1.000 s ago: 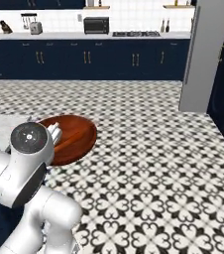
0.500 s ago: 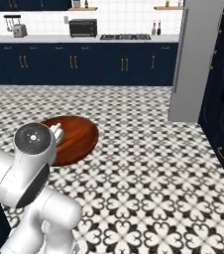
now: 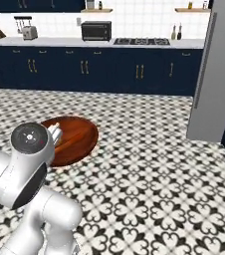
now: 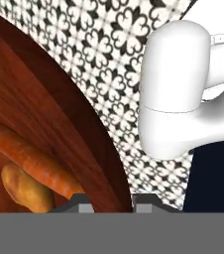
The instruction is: Pick the chicken drumstick and carrot from their plates and place them in the bowl. Then put the bowl in the fridge.
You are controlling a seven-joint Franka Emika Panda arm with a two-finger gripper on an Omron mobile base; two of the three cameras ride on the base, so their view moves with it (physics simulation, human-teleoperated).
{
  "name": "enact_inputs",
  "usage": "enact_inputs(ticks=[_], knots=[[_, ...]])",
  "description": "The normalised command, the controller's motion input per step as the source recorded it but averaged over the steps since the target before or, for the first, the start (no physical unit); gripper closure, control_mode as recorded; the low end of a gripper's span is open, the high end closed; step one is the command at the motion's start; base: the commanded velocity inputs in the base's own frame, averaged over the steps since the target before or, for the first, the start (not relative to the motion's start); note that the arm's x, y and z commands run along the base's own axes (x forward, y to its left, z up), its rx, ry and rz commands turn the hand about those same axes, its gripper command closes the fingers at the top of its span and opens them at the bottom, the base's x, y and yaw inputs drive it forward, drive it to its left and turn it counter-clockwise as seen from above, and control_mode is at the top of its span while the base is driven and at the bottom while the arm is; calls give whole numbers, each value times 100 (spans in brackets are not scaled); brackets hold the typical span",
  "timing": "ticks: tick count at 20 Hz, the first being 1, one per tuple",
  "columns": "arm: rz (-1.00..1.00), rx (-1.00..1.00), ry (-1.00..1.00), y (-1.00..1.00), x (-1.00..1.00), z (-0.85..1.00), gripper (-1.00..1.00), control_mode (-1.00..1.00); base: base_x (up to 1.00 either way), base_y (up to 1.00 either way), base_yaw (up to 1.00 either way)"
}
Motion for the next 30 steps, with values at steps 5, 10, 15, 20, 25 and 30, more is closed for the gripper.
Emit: enact_inputs(ticks=[5, 10, 15, 20, 25, 30], knots=[[0, 0, 0, 0, 0, 0, 100, 100, 100, 16, 27], [0, 0, 0, 0, 0, 0, 100, 100, 100, -2, 8], [0, 0, 0, 0, 0, 0, 100, 100, 100, 28, -11], [0, 0, 0, 0, 0, 0, 100, 100, 100, 60, -23], [0, 0, 0, 0, 0, 0, 100, 100, 100, 100, -29], [0, 0, 0, 0, 0, 0, 100, 100, 100, 100, -42]])
